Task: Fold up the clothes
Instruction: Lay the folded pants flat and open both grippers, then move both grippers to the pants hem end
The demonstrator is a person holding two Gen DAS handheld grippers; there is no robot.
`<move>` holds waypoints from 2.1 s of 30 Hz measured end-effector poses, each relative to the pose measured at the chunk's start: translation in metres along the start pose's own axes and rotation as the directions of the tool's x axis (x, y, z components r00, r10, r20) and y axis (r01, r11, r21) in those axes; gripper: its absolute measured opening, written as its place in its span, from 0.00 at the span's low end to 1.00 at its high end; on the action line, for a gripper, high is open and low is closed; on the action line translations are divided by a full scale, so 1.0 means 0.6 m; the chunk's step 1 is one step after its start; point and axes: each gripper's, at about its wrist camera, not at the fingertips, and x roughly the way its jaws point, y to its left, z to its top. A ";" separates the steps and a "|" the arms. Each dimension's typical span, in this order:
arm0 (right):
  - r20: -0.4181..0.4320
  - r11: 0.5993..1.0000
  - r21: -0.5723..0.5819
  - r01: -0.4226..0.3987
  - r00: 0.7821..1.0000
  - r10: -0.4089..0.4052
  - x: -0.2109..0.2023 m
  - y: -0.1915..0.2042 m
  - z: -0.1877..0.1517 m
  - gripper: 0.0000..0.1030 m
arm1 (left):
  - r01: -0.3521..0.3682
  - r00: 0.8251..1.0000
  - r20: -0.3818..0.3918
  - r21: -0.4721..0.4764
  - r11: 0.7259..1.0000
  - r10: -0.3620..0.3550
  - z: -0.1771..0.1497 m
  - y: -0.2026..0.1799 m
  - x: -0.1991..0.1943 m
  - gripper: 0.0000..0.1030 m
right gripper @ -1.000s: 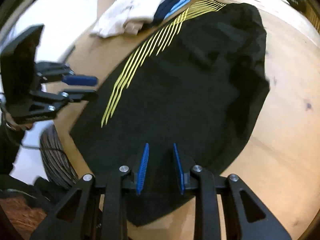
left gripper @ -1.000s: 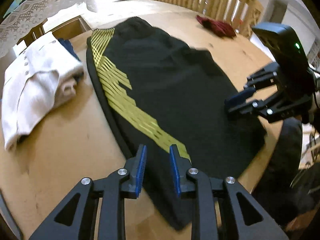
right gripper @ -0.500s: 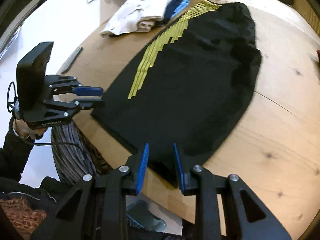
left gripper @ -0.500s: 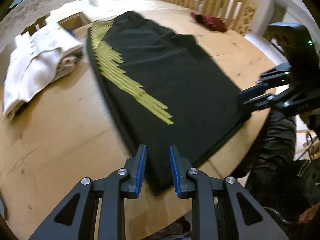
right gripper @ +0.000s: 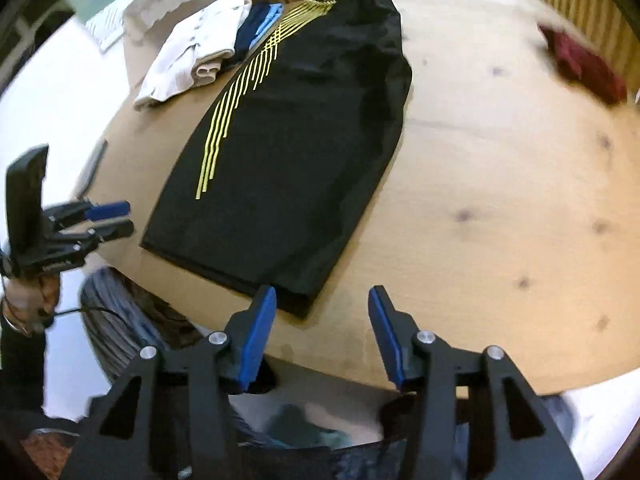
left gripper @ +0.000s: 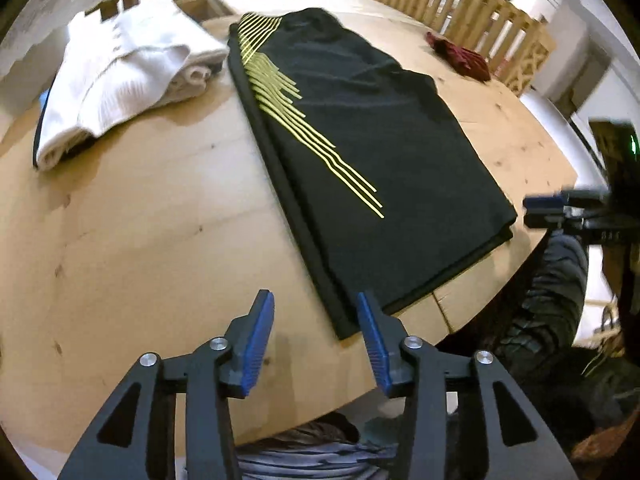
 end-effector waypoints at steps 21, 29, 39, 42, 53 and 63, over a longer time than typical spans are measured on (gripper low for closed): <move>0.030 0.975 -0.211 0.071 0.997 -0.066 0.035 0.058 -0.003 0.51 | -0.039 0.999 -0.027 0.128 0.991 0.043 -0.020 -0.062 0.012 0.45; 0.023 0.973 -0.226 0.056 0.998 -0.052 0.030 0.062 -0.014 0.51 | -0.054 0.996 -0.067 0.149 0.987 0.065 -0.013 -0.062 0.032 0.45; -0.071 0.999 -0.001 -0.032 0.997 0.032 0.017 0.004 0.006 0.51 | 0.014 0.993 -0.117 0.026 1.000 -0.011 -0.002 -0.033 0.035 0.51; -0.090 0.996 0.082 -0.040 0.995 0.047 0.024 -0.005 0.018 0.51 | 0.063 0.988 -0.134 -0.091 0.994 -0.075 0.012 -0.015 0.038 0.51; -0.050 0.999 0.045 0.028 0.998 -0.026 0.027 0.030 0.006 0.54 | -0.058 0.980 -0.195 -0.080 0.995 0.041 0.033 -0.031 0.043 0.51; -0.030 0.989 -0.114 0.096 0.994 -0.100 0.030 0.060 -0.007 0.54 | -0.105 0.974 -0.201 0.023 0.994 0.107 0.022 -0.067 0.056 0.53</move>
